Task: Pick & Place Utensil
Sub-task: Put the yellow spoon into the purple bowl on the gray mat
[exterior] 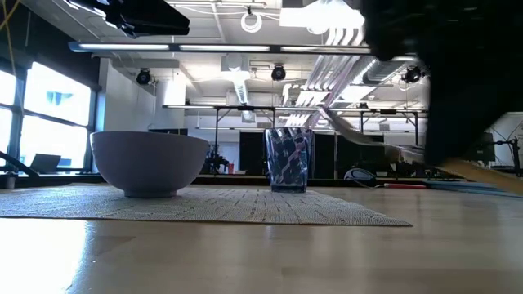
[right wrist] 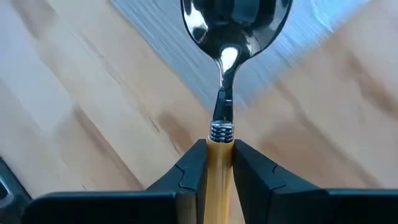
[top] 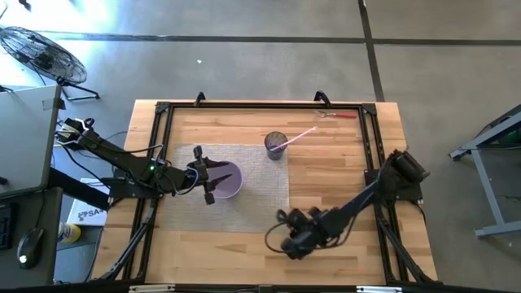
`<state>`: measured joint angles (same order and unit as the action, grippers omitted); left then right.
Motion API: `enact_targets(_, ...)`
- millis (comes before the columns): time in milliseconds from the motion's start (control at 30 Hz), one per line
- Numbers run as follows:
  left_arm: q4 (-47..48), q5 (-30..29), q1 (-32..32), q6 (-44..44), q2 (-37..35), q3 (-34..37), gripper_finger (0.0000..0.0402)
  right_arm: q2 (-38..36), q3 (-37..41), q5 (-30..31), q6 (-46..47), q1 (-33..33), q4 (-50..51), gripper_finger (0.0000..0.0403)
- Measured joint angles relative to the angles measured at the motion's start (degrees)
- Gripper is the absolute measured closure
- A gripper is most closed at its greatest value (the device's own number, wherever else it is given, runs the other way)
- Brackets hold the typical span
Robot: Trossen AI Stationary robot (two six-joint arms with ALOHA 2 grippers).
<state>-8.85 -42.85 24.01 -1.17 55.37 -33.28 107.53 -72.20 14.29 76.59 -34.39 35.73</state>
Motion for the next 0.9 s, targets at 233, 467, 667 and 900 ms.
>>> enact_targets(233, 0.0, 0.0, 0.0, 0.0, 0.0, 0.0, 0.0236, 3.2, 0.0, 3.0, -20.7, 6.5, -10.4, 0.0344)
enact_targets(467, 0.0, 0.0, 0.0, 0.0, 0.0, 0.0, 0.0236, 5.1, 0.0, 5.2, -27.4, 10.0, -13.8, 0.0344)
enact_targets(667, 0.0, 0.0, 0.0, 0.0, 0.0, 0.0, 0.0236, 5.9, -0.2, 5.1, -30.5, 10.4, -14.2, 0.0336)
enact_targets(900, 0.0, 0.0, 0.0, 0.0, 0.0, 0.0, 0.0236, 8.8, -0.1, 8.8, -30.6, 10.3, -14.5, 0.0296)
